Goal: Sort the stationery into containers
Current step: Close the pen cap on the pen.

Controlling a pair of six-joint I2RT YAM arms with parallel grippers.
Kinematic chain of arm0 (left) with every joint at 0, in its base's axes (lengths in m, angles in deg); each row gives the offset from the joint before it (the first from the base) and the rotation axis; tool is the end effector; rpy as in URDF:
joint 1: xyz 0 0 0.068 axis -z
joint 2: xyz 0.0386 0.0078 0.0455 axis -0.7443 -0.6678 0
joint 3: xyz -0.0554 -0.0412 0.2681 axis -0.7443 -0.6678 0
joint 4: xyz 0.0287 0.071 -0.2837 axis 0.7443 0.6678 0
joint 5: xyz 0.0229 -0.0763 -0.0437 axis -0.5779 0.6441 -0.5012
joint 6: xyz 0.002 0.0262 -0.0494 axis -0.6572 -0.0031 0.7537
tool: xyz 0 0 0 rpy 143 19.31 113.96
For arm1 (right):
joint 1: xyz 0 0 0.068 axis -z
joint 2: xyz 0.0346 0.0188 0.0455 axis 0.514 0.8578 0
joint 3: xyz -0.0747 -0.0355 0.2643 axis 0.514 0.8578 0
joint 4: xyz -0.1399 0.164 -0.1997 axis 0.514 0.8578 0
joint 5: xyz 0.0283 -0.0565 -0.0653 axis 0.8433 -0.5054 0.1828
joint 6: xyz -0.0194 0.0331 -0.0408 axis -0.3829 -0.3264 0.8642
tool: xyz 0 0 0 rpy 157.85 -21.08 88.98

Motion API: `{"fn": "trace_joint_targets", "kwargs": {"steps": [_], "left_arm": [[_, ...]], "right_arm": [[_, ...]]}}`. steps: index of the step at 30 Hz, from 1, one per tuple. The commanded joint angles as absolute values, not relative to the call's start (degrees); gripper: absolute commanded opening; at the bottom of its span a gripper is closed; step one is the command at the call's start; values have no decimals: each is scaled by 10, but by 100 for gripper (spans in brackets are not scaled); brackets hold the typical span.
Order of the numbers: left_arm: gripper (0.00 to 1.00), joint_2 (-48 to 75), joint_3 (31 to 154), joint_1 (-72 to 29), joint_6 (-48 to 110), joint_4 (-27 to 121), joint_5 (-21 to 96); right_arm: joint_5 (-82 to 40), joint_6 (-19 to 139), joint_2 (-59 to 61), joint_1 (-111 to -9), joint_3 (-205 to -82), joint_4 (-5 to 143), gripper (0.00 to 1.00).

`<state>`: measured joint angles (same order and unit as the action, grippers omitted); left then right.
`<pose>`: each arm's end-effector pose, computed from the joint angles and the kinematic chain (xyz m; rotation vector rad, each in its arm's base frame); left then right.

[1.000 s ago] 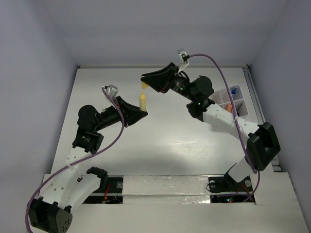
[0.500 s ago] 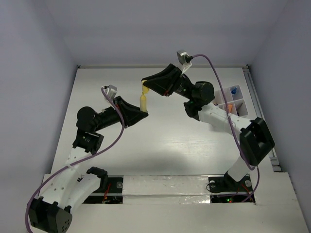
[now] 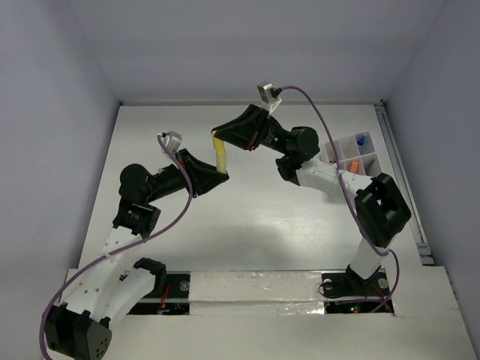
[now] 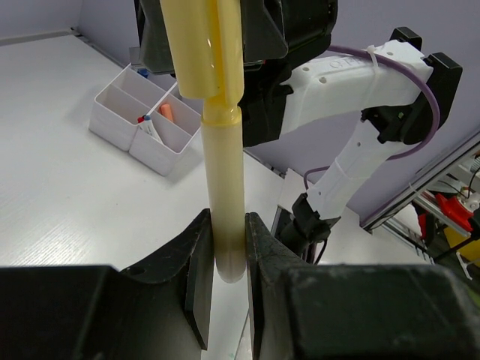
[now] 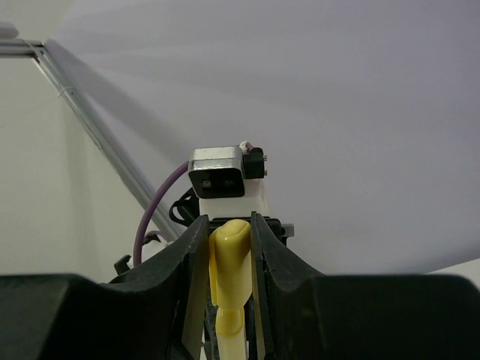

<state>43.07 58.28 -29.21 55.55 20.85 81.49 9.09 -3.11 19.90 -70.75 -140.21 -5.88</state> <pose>0.1874 -0.0963 0.3622 0.6665 1.3305 -1.3372 0.3030 0.2832 0.3781 -0.4987 1.0459 1.9870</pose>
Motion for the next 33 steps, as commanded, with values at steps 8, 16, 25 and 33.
{"fn": "trace_joint_targets", "kwargs": {"steps": [8, 16, 25, 33], "left_arm": [[0, 467, 585, -291, 554, 160, 784], [0, 480, 575, -291, 593, 104, 764], [0, 479, 593, -291, 646, 43, 770], [0, 459, 652, -291, 642, 148, 800]], "right_arm": [[107, -111, 213, -707, -1392, -263, 0], [115, -128, 199, -713, -1360, -296, 0], [155, -94, 182, -723, -1341, -270, 0], [279, 40, 137, -723, -1367, 14, 0]]}}
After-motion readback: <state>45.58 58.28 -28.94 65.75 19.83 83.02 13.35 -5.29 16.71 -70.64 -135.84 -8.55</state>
